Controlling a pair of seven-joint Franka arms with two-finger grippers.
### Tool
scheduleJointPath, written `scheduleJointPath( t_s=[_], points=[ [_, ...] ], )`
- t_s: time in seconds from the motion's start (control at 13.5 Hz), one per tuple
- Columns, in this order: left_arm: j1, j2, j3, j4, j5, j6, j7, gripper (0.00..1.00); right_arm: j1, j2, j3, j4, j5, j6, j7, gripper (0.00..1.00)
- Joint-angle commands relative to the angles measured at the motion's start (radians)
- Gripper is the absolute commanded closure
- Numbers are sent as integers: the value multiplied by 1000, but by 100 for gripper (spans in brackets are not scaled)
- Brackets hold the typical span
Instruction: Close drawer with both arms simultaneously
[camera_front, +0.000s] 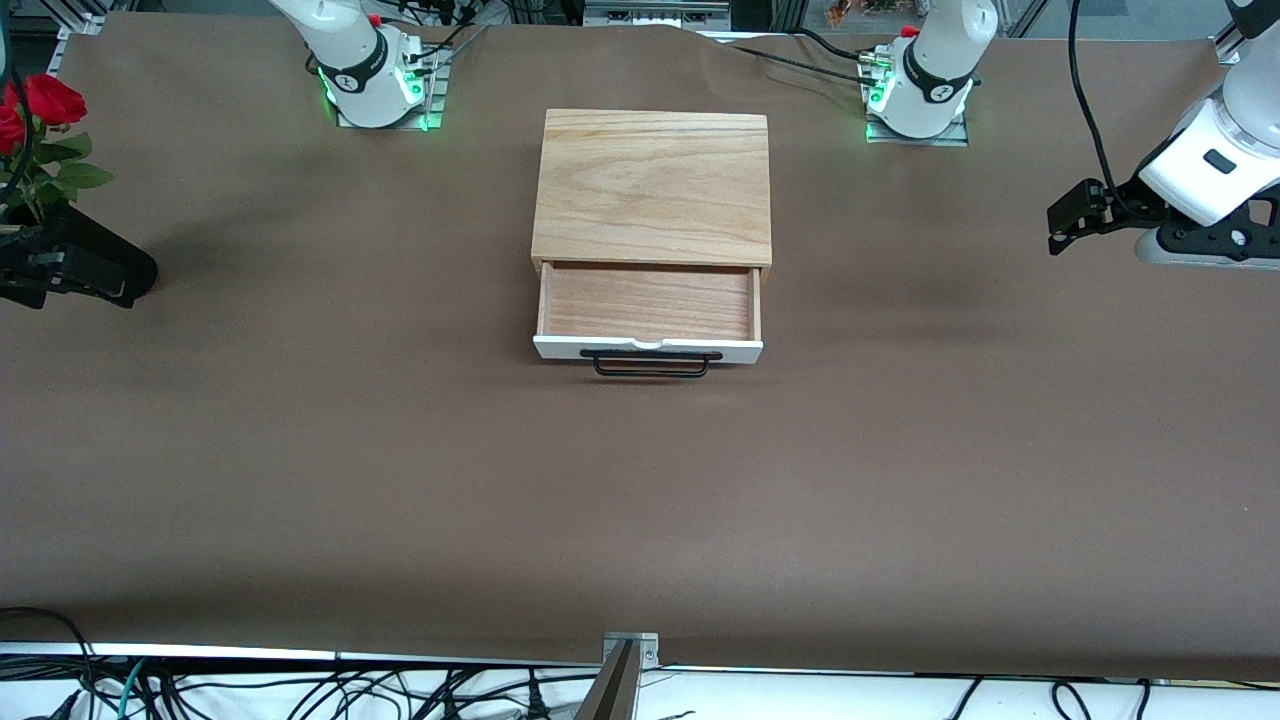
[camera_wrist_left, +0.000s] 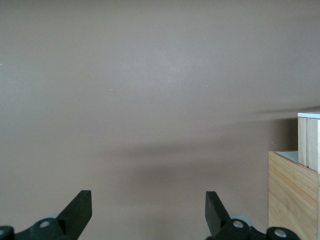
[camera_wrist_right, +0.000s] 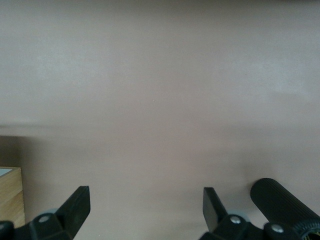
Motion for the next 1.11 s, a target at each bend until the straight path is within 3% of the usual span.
scheduleJointPath(
  t_s=[0.0, 0.15, 0.37, 0.59, 0.74, 1.03],
  points=[
    [-9, 24, -5, 32, -9, -23, 22, 0, 14, 27, 4, 0, 20, 4, 12, 0],
    [-10, 40, -10, 36, -104, -12, 22, 0, 27, 43, 6, -1, 93, 16, 18, 0],
    [-94, 121, -10, 64, -119, 90, 3, 0, 88, 118, 7, -1, 193, 102, 12, 0],
    [-148, 263, -10, 150, -232, 158, -33, 0, 175, 216, 13, 0, 294, 200, 11, 0],
    [-168, 378, -10, 213, -320, 282, -35, 0, 244, 266, 15, 0, 311, 287, 22, 0],
    [-266, 546, -20, 219, -477, 524, -21, 0, 336, 348, 15, 0, 409, 394, 22, 0]
  ],
)
